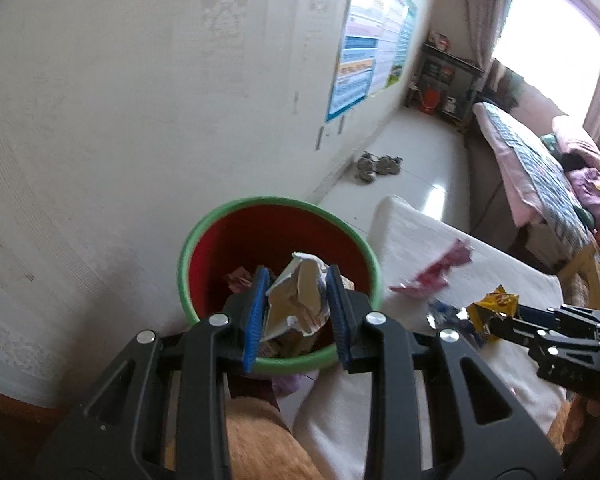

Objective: Collect trash
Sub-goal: 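Carry the pouch and yellow wrapper over the red bin, then open both grippers over the red bin to drop the pouch and wrapper, then grasp the blue wrapper with the left gripper while the right grasps a gold candy wrapper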

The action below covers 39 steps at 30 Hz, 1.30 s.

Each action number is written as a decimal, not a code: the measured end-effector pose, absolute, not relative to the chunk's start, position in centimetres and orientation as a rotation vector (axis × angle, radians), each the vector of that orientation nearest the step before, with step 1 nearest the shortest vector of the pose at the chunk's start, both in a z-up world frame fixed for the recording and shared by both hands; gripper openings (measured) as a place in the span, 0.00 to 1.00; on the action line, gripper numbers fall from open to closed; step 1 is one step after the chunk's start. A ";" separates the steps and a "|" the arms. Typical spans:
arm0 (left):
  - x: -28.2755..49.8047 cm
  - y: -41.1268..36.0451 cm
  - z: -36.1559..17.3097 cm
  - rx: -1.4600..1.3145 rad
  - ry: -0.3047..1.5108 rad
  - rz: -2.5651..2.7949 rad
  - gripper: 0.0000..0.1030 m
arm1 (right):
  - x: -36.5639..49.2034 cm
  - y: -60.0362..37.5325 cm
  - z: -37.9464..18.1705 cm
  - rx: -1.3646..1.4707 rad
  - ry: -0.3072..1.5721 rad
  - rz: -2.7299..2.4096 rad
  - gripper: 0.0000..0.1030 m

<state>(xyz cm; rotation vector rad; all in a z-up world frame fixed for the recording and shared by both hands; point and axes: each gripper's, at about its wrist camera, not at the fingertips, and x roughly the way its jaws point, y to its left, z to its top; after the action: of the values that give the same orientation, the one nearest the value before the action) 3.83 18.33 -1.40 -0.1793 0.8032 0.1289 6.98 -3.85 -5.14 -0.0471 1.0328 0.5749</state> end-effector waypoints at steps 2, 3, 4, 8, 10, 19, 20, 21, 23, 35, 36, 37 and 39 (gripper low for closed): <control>4.7 19.2 -1.9 -0.200 0.810 0.144 0.28 | 7.9 -2.5 -5.1 -0.068 1.021 0.589 0.34; 5.1 19.5 -2.2 -0.207 0.816 0.151 0.28 | 8.4 -1.8 -5.2 -0.078 1.020 0.597 0.34; 5.7 19.9 -2.7 -0.216 0.827 0.158 0.28 | 8.8 -1.3 -5.3 -0.084 1.021 0.603 0.34; 7.4 20.5 -4.2 -0.229 0.859 0.180 0.28 | 10.3 1.1 -6.0 -0.105 1.021 0.626 0.35; 8.0 20.8 -5.0 -0.231 0.881 0.198 0.31 | 10.9 2.3 -6.7 -0.131 1.027 0.634 0.35; 7.8 21.5 -6.2 -0.242 0.883 0.250 0.60 | 12.3 6.1 -8.0 -0.165 1.031 0.721 0.57; 7.6 21.5 -6.2 -0.237 0.882 0.252 0.61 | 12.3 6.1 -8.0 -0.159 1.025 0.724 0.60; 7.5 21.4 -6.2 -0.231 0.883 0.251 0.63 | 12.2 6.0 -8.0 -0.149 1.020 0.729 0.64; 7.3 21.3 -6.2 -0.222 0.883 0.249 0.64 | 12.1 5.3 -8.1 -0.133 1.028 0.731 0.67; 6.0 17.9 -6.3 -0.194 0.918 0.146 0.70 | 12.6 -12.5 -11.3 -0.078 1.155 0.366 0.82; 6.0 17.3 -6.3 -0.188 0.923 0.132 0.70 | 12.7 -14.6 -12.1 -0.031 1.186 0.320 0.82; 5.9 16.8 -6.4 -0.185 0.927 0.122 0.70 | 12.7 -15.7 -12.7 0.004 1.201 0.299 0.80; 5.8 15.5 -6.4 -0.200 0.942 0.092 0.70 | 13.1 -17.7 -13.8 0.075 1.231 0.266 0.71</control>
<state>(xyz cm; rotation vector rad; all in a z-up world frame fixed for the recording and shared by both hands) 5.79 15.46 -6.41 -0.2004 0.9421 0.0920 13.11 -17.66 -13.75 0.0750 1.2314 0.2663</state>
